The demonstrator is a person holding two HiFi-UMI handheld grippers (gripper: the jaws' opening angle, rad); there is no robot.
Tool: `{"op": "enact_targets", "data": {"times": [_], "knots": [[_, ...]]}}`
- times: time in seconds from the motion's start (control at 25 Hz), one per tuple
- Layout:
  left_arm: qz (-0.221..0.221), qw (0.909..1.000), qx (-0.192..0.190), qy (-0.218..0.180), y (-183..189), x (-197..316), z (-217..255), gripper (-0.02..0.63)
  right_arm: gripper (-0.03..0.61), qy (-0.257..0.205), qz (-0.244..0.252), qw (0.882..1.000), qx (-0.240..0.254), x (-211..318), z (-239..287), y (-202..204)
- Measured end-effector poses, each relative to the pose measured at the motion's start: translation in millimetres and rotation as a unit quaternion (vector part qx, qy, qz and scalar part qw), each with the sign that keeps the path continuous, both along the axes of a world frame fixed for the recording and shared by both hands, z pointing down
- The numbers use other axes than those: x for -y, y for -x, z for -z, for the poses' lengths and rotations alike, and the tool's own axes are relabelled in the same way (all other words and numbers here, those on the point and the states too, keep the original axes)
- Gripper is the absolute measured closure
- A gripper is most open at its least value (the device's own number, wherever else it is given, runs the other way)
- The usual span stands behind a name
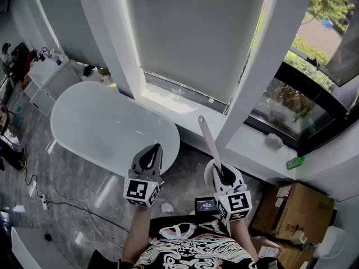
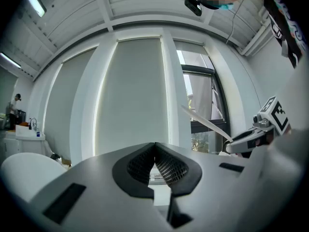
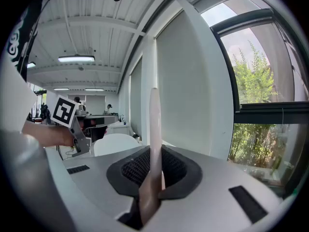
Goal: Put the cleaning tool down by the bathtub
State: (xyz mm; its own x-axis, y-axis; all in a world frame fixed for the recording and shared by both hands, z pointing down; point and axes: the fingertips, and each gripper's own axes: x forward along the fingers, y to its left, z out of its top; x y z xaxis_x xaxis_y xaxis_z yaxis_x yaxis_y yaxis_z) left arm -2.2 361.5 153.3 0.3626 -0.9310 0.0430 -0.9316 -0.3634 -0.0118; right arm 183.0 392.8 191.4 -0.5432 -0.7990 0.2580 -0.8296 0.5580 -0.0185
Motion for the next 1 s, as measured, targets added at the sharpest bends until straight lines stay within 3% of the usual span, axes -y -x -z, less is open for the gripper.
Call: {"op": "enact_targets", "data": {"times": [0.36, 0.68, 1.0], "knots": [[0.007, 0.9997, 0.021, -0.004, -30.1, -30.6, -4.0, 0.597, 0.509, -0.021, 0.006, 1.0, 0.015, -18.4, -2.0, -31.3], [0.027, 0.9993, 0.027, 0.002, -35.7, -46.0, -8.3, 0.597, 0.508, -0.032, 0.016, 0.998, 0.05, -27.5, 1.8, -37.0], [0.036, 0.9991, 0.022, -0.001, -34.0, -35.0, -10.9, 0.597, 0.508, -0.038, 0.028, 0.998, 0.047, -13.3, 2.0, -35.1]]}}
